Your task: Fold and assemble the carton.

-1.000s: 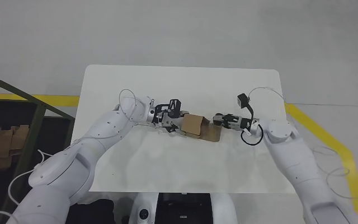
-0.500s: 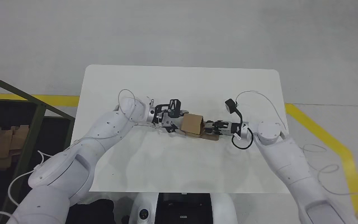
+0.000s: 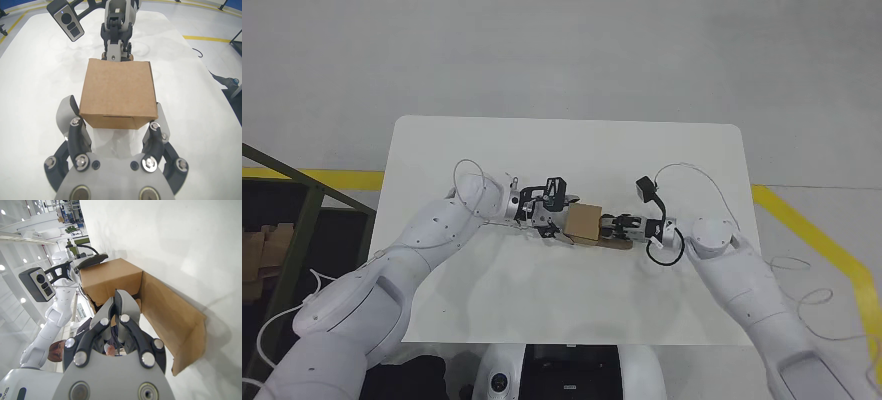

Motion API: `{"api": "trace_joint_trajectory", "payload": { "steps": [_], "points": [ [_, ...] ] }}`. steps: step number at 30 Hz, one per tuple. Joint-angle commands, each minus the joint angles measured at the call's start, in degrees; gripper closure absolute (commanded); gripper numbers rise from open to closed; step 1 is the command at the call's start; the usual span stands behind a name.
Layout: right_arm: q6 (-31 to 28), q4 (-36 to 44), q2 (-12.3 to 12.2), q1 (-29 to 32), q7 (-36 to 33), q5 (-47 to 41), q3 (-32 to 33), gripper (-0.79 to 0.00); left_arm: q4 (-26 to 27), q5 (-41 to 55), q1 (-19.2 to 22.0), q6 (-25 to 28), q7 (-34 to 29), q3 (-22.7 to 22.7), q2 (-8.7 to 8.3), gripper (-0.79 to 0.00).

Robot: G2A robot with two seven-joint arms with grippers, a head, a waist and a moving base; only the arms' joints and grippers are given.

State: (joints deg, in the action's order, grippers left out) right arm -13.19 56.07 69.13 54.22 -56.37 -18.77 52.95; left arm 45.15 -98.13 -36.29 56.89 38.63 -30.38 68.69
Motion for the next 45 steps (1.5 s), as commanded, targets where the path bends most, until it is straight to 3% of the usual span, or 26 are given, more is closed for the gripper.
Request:
{"api": "trace_joint_trajectory", "payload": {
  "steps": [1, 9, 14, 22, 33, 44, 45],
  "points": [
    [-0.19, -0.4, 0.33, -0.28, -0.06, -0.45, -0.51, 0.0, 0.03, 0.03, -0.03, 0.1, -0.03, -0.03, 0.0, -0.656],
    [-1.41, -2.45, 1.45, -1.42, -0.7, -2.13, -1.88, 0.0, 0.11, 0.04, -0.1, 0.11, -0.15, -0.13, 0.01, -0.628],
    [-2.08, -3.19, 0.93, -1.57, -2.12, -1.75, -0.35, 0.0, -0.04, 0.06, -0.14, 0.04, 0.04, -0.28, -0.05, -0.622],
    [-0.46, 3.61, -2.63, 2.33, -1.63, 3.28, 7.61, 0.0, -0.09, -0.09, -0.35, 0.01, 0.64, -0.54, -0.27, -0.622],
    [8.49, 17.93, -7.6, 14.87, 3.39, 12.81, 21.32, 0.0, -0.15, 0.73, -0.71, 1.11, 3.49, -1.26, -0.91, -0.637],
    [8.58, 15.4, -6.95, 13.56, 0.77, 13.51, 16.59, 0.0, -0.3, 1.44, -0.65, 1.11, 3.47, -0.93, -1.35, -0.643],
    [8.14, 15.32, -6.9, 13.36, 0.85, 13.77, 16.3, -0.04, -0.27, 1.51, -0.63, 1.11, 3.3, -0.93, -1.35, -0.643]
  ]
}}
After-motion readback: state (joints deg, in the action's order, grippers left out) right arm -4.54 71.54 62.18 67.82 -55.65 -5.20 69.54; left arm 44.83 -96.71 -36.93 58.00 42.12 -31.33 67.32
